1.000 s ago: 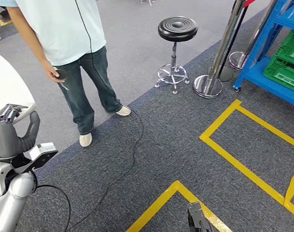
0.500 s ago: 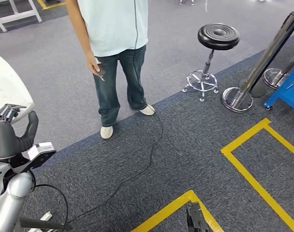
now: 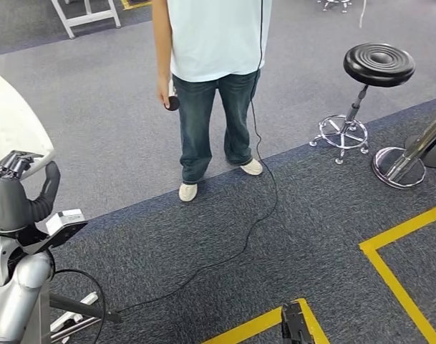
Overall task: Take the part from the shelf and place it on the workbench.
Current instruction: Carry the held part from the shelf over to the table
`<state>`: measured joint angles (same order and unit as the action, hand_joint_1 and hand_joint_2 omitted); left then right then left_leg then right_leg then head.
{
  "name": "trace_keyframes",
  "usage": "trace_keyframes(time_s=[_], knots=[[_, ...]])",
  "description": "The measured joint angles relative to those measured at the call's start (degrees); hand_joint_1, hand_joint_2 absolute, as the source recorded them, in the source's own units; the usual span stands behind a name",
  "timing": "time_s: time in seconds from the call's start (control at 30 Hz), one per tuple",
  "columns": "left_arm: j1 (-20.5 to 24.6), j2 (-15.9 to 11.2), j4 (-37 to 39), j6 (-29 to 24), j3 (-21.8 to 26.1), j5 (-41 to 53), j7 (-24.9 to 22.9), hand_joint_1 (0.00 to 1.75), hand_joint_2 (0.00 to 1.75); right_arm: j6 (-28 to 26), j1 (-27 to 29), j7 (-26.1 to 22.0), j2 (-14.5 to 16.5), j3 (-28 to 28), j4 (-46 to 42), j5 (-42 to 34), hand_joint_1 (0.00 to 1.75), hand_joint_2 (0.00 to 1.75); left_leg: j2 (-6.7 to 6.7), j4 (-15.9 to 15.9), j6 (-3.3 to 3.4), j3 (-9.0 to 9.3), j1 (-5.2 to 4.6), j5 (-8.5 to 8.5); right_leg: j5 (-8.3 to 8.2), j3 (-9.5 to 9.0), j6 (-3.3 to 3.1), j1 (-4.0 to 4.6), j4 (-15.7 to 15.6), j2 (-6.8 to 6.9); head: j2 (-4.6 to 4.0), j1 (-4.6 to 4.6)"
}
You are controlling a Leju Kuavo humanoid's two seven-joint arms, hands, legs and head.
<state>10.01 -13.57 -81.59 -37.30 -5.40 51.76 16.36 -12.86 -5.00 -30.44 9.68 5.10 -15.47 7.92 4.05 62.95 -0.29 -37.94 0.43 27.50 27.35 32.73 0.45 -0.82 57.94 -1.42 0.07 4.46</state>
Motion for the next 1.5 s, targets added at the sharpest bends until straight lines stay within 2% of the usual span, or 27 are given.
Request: trace_keyframes(time_s=[0.07, 0.13, 0.17, 0.2, 0.27, 0.33, 0.4, 0.43, 0.5, 0.57, 0.63, 0.67, 0.7, 0.77, 0.8, 0.87, 0.93, 1.0, 1.07, 1.13, 1.17, 1.23, 1.27, 1.33, 1.37, 1.43, 1.5], knots=[[1.0, 0.2, 0.7, 0.0, -0.5, 0.2, -0.5, 1.75, 1.75, 0.3, 0.0, 6.1, 0.0, -0.6, 0.4, -1.2, 0.00, 0.00, -2.77, 7.2, -0.40, -3.30, 0.03, 3.30, 0.20, -0.24, -0.38, 0.25, -0.1, 1.61, -0.01, 0.22], [2.0, 0.4, 2.1, 0.0, -1.2, 0.0, -0.8, 1.75, 1.75, 0.5, 0.2, 13.2, -0.2, -1.8, 1.0, -3.0, 0.00, 0.00, -3.43, 11.4, -0.63, -5.22, 0.20, 4.33, 0.42, -0.35, -0.49, 0.37, 0.0, 3.26, -0.01, 0.23], [2.7, 0.6, 2.9, 0.0, -1.6, -0.1, -0.8, 1.75, 1.75, 0.5, 0.4, 16.2, -0.4, -2.6, 1.2, -3.9, 0.00, 0.00, -3.62, 10.5, -0.64, -4.70, 0.24, 3.35, 0.51, -0.41, -0.44, 0.39, 0.0, 4.03, -0.01, 0.24], [3.5, 0.7, 3.8, -0.1, -2.1, -0.3, -0.8, 1.75, 1.75, 0.6, 0.6, 18.7, -0.5, -3.4, 1.5, -4.7, 0.00, 0.00, -4.02, 7.4, -0.55, -3.08, 0.24, 1.56, 0.62, -0.54, -0.35, 0.39, 0.0, 4.75, -0.01, 0.24], [5.5, 1.0, 5.5, -0.1, -3.0, -0.6, -0.6, 1.75, 1.75, 1.0, 1.0, 23.0, -1.0, -4.9, 1.9, -5.7, 0.00, 0.00, -6.52, -0.3, -0.09, 0.98, -0.21, -1.26, 0.94, -0.84, 0.04, 0.61, 0.0, 6.06, -0.01, 0.26], [7.6, 1.5, 7.1, -0.1, -4.1, -1.0, -0.5, 1.75, 1.75, 1.5, 1.5, 27.8, -1.5, -6.1, 2.5, -6.3, 0.00, 0.00, -8.29, -3.9, 0.57, 2.81, -0.87, -1.71, 1.23, -1.06, 0.59, 0.93, 0.0, 7.26, 0.00, 0.19], [9.1, 1.9, 8.5, -0.1, -5.4, -1.4, -0.7, 1.75, 1.75, 1.9, 2.1, 33.1, -2.1, -7.1, 2.9, -6.7, 0.00, 0.00, -7.29, -4.2, 1.23, 2.86, -1.07, -1.66, 1.53, -1.32, 1.21, 0.97, -0.1, 8.51, 0.00, 0.10], [9.6, 2.0, 9.0, -0.1, -6.0, -1.6, -0.9, 1.75, 1.75, 2.1, 2.4, 35.2, -2.4, -7.5, 3.0, -6.8, 0.00, 0.00, -6.61, -4.4, 1.53, 2.99, -0.98, -1.75, 1.90, -1.31, 1.56, 0.86, 0.2, 8.20, 0.00, 0.05], [10.6, 2.4, 9.9, -0.1, -7.1, -1.9, -1.3, 1.75, 1.75, 2.4, 2.8, 37.3, -3.1, -8.1, 3.2, -6.7, 0.00, 0.00, -5.43, -4.8, 2.22, 3.28, -0.65, -2.00, 3.92, 0.20, 2.05, 0.64, 3.3, 5.47, -0.01, -0.19], [11.4, 3.0, 10.6, -0.1, -7.9, -2.0, -1.4, 1.75, 1.75, 2.5, 3.2, 38.2, -3.6, -8.6, 3.5, -6.6, 0.00, 0.00, -4.27, -4.9, 2.66, 3.28, -0.54, -2.03, 6.99, 3.89, 2.21, 0.51, 10.5, 2.41, -0.01, -0.48], [11.6, 3.4, 11.2, -0.1, -8.6, -2.1, -1.4, 1.75, 1.75, 2.4, 3.5, 39.6, -4.0, -8.8, 3.8, -6.3, 0.00, 0.00, -2.77, -4.8, 2.80, 3.29, -0.56, -1.99, 7.99, 7.26, 2.32, 0.50, 15.8, 1.62, -0.01, -0.55], [11.6, 3.6, 11.5, -0.1, -8.9, -2.2, -1.4, 1.75, 1.75, 2.3, 3.7, 40.4, -4.1, -8.9, 3.9, -6.2, 0.00, 0.00, -1.93, -4.8, 2.79, 3.31, -0.56, -1.98, 6.93, 7.73, 2.33, 0.48, 15.8, 1.48, -0.01, -0.55], [11.6, 3.7, 11.7, -0.1, -9.1, -2.3, -1.4, 1.75, 1.75, 2.3, 3.8, 41.0, -4.3, -8.9, 4.0, -6.0, 0.00, 0.00, -1.09, -4.7, 2.73, 3.32, -0.52, -1.94, 4.86, 7.12, 2.33, 0.40, 13.5, 1.20, -0.01, -0.56], [11.9, 4.0, 12.1, -0.1, -9.5, -2.4, -1.4, 1.75, 1.75, 2.2, 3.9, 41.7, -4.6, -8.9, 4.0, -5.4, 0.00, 0.00, 0.38, -4.3, 2.38, 3.22, -0.48, -1.73, 0.76, 4.18, 2.37, 0.00, 6.2, -0.94, -0.01, -0.60], [12.1, 4.1, 12.3, -0.1, -9.6, -2.4, -1.4, 1.75, 1.75, 2.2, 3.9, 41.9, -4.7, -8.9, 4.1, -5.0, 0.00, 0.00, 1.03, -4.1, 2.12, 3.01, -0.47, -1.66, -0.16, 2.79, 2.32, -0.22, 3.3, -2.10, -0.01, -0.55], [12.3, 4.3, 12.5, -0.1, -9.8, -2.4, -1.4, 1.75, 1.75, 2.0, 4.0, 41.7, -4.7, -8.9, 4.2, -4.2, 0.00, 0.00, 2.25, -3.9, 1.50, 2.51, -0.38, -1.81, 0.01, 1.48, 2.07, -0.30, 1.2, -3.04, 0.00, -0.53], [12.2, 4.3, 12.8, -0.1, -9.9, -2.4, -1.5, 1.75, 1.75, 2.0, 4.0, 41.4, -4.7, -8.9, 4.2, -3.5, 0.00, 0.00, 3.06, -3.8, 0.90, 2.23, -0.11, -1.90, -0.06, 1.12, 1.41, -0.22, 0.8, -1.80, 0.00, -0.56], [12.3, 4.3, 13.0, -0.1, -10.1, -2.4, -1.5, 1.75, 1.75, 1.9, 3.9, 40.9, -4.8, -8.8, 4.2, -2.9, 0.00, 0.00, 1.05, -1.6, 0.43, 1.16, -0.15, -0.41, -0.16, 0.85, 0.64, -0.26, 0.5, -0.48, -0.01, -0.38], [12.6, 4.4, 13.2, -0.1, -10.4, -2.4, -1.5, 1.75, 1.75, 2.0, 3.9, 40.6, -4.9, -8.7, 4.2, -2.3, 0.00, 0.00, -2.11, 5.0, 0.04, -1.87, -0.16, 2.87, -0.06, 0.73, 0.15, -0.09, 0.5, 0.94, -0.01, -0.15], [12.5, 4.6, 13.6, -0.1, -10.6, -2.4, -1.5, 1.75, 1.75, 2.0, 3.9, 40.6, -4.9, -8.5, 4.2, -1.7, 0.00, 0.00, -3.23, 11.2, -0.23, -4.74, 0.00, 4.92, 0.09, 0.67, -0.03, 0.07, 0.5, 2.49, -0.01, -0.10], [12.5, 4.6, 13.8, -0.1, -10.6, -2.4, -1.6, 1.75, 1.75, 2.0, 3.9, 40.6, -4.9, -8.4, 4.3, -1.5, 0.00, 0.00, -3.40, 11.7, -0.28, -4.95, 0.05, 4.52, 0.16, 0.63, -0.07, 0.10, 0.5, 3.24, -0.01, -0.08], [12.5, 4.6, 14.0, -0.1, -10.7, -2.4, -1.7, 1.75, 1.75, 2.0, 3.9, 40.6, -4.9, -8.2, 4.3, -1.1, 0.00, 0.00, -4.22, 6.2, -0.12, -2.07, 0.02, 1.18, 0.35, 0.38, 0.04, 0.14, 0.5, 4.65, -0.01, -0.08], [12.6, 4.6, 14.0, -0.1, -10.7, -2.4, -1.8, 1.75, 1.75, 2.0, 3.9, 40.6, -4.9, -8.0, 4.3, -0.9, 0.00, 0.00, -5.52, 2.2, 0.05, 0.09, -0.24, -0.19, 0.47, 0.21, 0.19, 0.24, 0.5, 5.30, -0.01, -0.08], [12.8, 4.7, 14.0, -0.1, -10.7, -2.3, -1.9, 1.75, 1.75, 2.0, 3.8, 40.6, -4.9, -7.8, 4.3, -0.8, 0.00, 0.00, -7.46, -3.2, 0.57, 2.85, -0.84, -1.45, 0.75, -0.02, 0.66, 0.52, 0.5, 6.47, -0.01, -0.14], [12.9, 4.7, 14.1, -0.1, -10.7, -2.3, -1.9, 1.75, 1.75, 2.0, 3.7, 40.6, -4.9, -7.7, 4.3, -0.8, 0.00, 0.00, -7.69, -3.9, 0.80, 3.11, -1.13, -1.20, 0.85, -0.13, 0.93, 0.62, 0.5, 7.06, -0.01, -0.18], [12.9, 4.6, 14.1, -0.1, -10.7, -2.3, -1.9, 1.75, 1.75, 2.0, 3.6, 40.6, -4.9, -7.6, 4.3, -0.8, 0.00, 0.00, -6.34, -4.2, 1.39, 3.13, -1.07, -1.45, 1.13, -0.33, 1.61, 0.55, 0.5, 7.81, -0.01, -0.24], [13.1, 4.6, 14.1, -0.1, -10.7, -2.2, -1.9, 1.75, 1.75, 1.9, 3.4, 40.6, -4.9, -7.5, 4.3, -0.7, 0.00, 0.00, -5.12, -4.7, 2.10, 3.44, -0.68, -1.78, 2.65, 0.44, 2.25, 0.36, 2.4, 5.59, -0.01, -0.44]])
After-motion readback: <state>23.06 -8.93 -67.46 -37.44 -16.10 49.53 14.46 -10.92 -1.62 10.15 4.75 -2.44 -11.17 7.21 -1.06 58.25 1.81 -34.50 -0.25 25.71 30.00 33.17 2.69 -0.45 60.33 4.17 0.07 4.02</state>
